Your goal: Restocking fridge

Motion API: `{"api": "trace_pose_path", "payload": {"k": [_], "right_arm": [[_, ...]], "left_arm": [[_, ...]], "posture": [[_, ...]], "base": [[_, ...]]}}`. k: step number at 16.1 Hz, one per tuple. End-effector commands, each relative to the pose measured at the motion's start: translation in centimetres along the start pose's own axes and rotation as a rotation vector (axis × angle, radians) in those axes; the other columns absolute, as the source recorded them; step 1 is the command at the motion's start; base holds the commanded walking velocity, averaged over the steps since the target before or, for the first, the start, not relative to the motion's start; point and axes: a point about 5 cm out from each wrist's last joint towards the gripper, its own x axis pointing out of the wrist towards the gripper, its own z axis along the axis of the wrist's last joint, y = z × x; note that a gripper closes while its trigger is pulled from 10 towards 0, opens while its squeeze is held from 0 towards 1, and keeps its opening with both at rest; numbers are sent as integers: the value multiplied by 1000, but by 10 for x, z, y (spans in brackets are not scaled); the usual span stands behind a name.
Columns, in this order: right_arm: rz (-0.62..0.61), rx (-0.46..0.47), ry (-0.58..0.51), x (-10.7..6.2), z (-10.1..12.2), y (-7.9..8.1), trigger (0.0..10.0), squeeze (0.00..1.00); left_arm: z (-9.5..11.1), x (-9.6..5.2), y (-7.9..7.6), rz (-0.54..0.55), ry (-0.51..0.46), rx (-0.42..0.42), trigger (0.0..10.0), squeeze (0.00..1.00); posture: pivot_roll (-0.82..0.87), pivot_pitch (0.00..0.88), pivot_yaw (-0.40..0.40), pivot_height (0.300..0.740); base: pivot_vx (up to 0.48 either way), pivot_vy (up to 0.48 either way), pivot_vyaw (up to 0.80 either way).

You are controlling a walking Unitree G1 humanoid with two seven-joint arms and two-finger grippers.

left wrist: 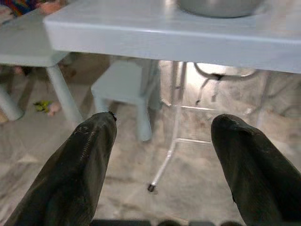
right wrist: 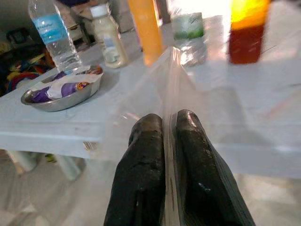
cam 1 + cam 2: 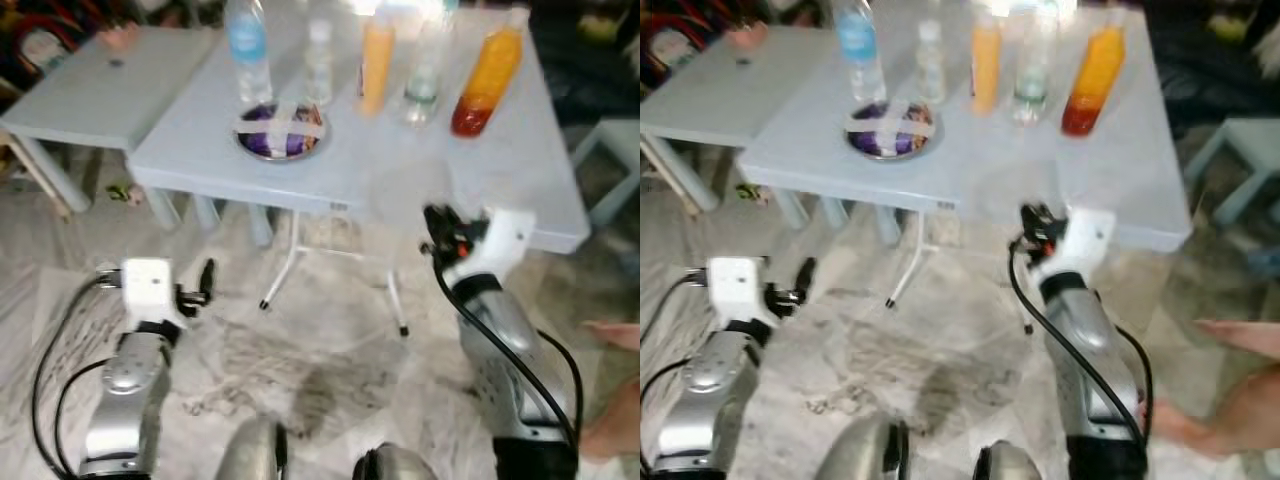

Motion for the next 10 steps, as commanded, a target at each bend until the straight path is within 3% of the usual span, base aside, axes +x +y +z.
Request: {"api": "trace_pose_path", "payload": {"k": [1,5,10], "right_arm": [[8,-7,-3,2,-1,2,10000,0],[-8,-9,-14,4,0,-1,10000,0],[36,-17,-16,5,-2,4,10000,0]], "left_arm": [[4,-1,5,14,-12,23,10000,0],[-4,-9,10,26,10,31,10000,0],[-1,-6,8,15,2,34,10000,0]], "posture": [[39,80,27,740],[45,80,29,740],[45,86,41,740]], "base": [[-311,0,0],[0,0,0],[0,0,0]]}}
